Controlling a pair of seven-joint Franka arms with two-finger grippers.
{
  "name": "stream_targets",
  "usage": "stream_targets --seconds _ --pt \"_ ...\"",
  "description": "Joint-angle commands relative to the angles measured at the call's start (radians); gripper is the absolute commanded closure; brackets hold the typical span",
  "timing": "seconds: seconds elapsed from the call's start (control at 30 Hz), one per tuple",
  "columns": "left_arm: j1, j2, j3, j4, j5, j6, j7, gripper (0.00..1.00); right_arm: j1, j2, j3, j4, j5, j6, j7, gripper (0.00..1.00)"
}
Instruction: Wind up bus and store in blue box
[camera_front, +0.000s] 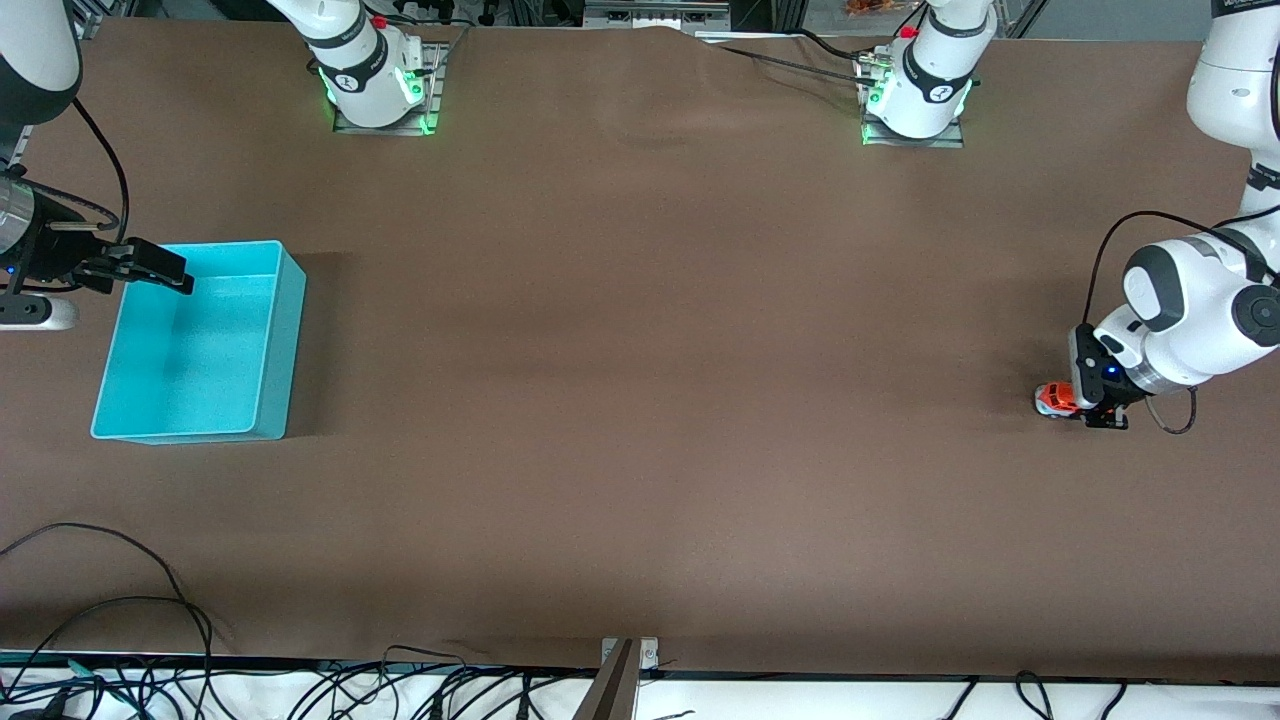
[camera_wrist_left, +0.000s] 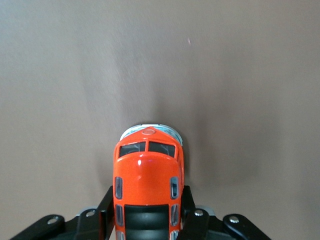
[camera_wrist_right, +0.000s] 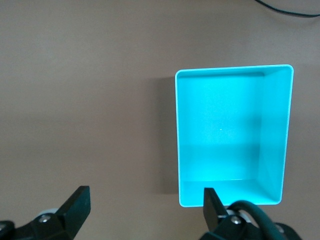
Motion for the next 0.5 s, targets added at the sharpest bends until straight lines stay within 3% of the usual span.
stream_targets --seconds 0.0,0.47 --pt "0.049 0.102 0.009 -0.017 0.022 0.001 0.094 0.75 0.001 0.011 -0.002 0.025 -0.017 -0.008 0.011 0.0" --pt "0.097 0.105 0.01 0.003 0.018 0.004 0.097 0.75 0.001 0.011 -0.002 0.025 -0.017 -0.008 0.011 0.0"
